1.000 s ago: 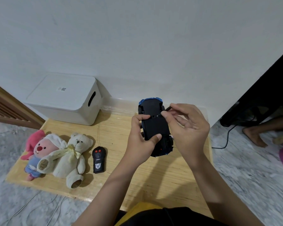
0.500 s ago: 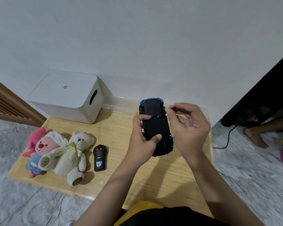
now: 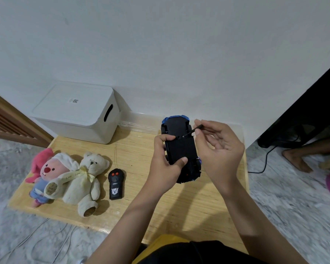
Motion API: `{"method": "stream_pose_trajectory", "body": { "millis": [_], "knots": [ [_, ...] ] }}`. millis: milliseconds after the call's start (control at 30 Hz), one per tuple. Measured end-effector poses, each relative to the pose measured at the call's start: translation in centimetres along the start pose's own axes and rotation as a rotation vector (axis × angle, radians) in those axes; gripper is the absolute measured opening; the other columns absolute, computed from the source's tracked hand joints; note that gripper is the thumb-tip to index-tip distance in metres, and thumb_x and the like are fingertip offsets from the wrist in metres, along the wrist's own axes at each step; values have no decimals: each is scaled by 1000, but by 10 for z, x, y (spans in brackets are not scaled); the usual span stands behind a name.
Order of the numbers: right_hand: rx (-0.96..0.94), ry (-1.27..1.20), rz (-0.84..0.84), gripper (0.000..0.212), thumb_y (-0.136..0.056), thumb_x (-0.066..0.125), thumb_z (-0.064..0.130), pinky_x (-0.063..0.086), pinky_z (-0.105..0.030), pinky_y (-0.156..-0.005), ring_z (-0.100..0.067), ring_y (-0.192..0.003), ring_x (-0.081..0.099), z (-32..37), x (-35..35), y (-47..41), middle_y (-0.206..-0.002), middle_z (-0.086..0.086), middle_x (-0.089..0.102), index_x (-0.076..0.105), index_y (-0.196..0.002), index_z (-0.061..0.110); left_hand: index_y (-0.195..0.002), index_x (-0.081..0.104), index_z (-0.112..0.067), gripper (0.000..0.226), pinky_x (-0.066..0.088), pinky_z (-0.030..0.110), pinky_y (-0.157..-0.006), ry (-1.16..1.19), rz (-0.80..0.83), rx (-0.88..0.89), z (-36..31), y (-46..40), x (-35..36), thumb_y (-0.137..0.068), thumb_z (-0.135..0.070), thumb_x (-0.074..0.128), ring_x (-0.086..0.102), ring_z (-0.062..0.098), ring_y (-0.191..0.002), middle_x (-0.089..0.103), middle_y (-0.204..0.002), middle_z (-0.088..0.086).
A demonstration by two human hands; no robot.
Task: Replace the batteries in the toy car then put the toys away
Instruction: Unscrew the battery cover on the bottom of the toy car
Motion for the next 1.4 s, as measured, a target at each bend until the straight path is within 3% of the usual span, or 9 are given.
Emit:
{"method": "stream_pose_trajectory", "body": {
  "millis": [167, 367, 567, 767, 1000, 1133, 1200, 1300, 1400],
  "knots": [
    [5, 11, -2, 15, -77, 74, 0, 57, -31, -75, -19, -81, 66, -4, -3, 0, -87, -4, 65, 68, -89, 6, -104, 42, -40, 56, 59, 48, -75, -5, -9, 7, 2, -1, -1, -81, 7, 63, 65, 25, -89, 55, -115, 10],
    [47, 6, 17, 23, -79, 69, -6, 58, -31, -75, -20, -80, 67, -9, -5, -1, -89, -10, 68, 67, -95, 11, -103, 41, -42, 57, 59, 48, -75, 7, -9, -4, 4, 0, -2, -82, 7, 63, 65, 26, -89, 56, -114, 8],
    [185, -79, -47, 18, -79, 69, -9, 54, -22, -73, -13, -78, 68, -19, -14, 1, -89, -8, 69, 67, -93, 3, -107, 41, -37, 56, 60, 36, -67, 87, 19, -46, 11, 2, -1, -83, 10, 62, 68, 17, -82, 56, -113, 10],
    [475, -198, -88, 14, -76, 72, -5, 55, -40, -83, -28, -83, 69, -51, -37, 15, -83, -13, 71, 67, -78, 7, -112, 42, -30, 54, 58, 33, -64, 194, 22, -132, 27, 6, -6, -83, 11, 62, 66, 23, -92, 55, -117, 13],
    [655, 290, -70, 19, -68, 83, 6, 55, -27, -68, -15, -70, 70, -120, -72, 68, -70, -3, 71, 65, -67, 10, -108, 41, -32, 52, 57, 28, -61, 150, -14, -203, 50, 18, -22, -85, 10, 61, 65, 17, -91, 54, -118, 11],
    [705, 427, -40, 15, -72, 80, 8, 47, -7, -58, -8, -69, 65, -147, -80, 89, -70, 3, 68, 66, -71, 10, -109, 41, -31, 52, 57, 29, -62, 117, -29, -248, 64, 25, -27, -84, 10, 61, 63, 24, -97, 53, -118, 12],
    [703, 491, 20, 12, -74, 79, 10, 47, -10, -61, -8, -71, 64, -156, -81, 95, -73, 4, 67, 67, -77, 12, -110, 41, -30, 52, 58, 30, -63, 107, -31, -266, 69, 29, -27, -84, 10, 62, 62, 24, -98, 53, -117, 12],
    [686, 639, 133, 10, -78, 75, 14, 51, -27, -68, -15, -75, 63, -168, -80, 102, -79, 1, 67, 71, -87, 12, -110, 41, -30, 52, 58, 32, -63, 110, -27, -273, 71, 32, -26, -84, 10, 62, 62, 24, -98, 53, -117, 11],
    [634, 791, 248, 9, -80, 70, 14, 48, -27, -68, -15, -84, 61, -171, -79, 106, -77, 8, 59, 73, -89, 14, -110, 41, -30, 52, 58, 30, -62, 117, -17, -265, 71, 34, -25, -84, 11, 61, 62, 24, -97, 53, -117, 11]
  ]
}}
Point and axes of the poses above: each hand's wrist, its own y-axis away from the middle knuckle, its own x-axis out of the palm, z = x × y, the point moved 3 cm from there along -y, towards the middle knuckle
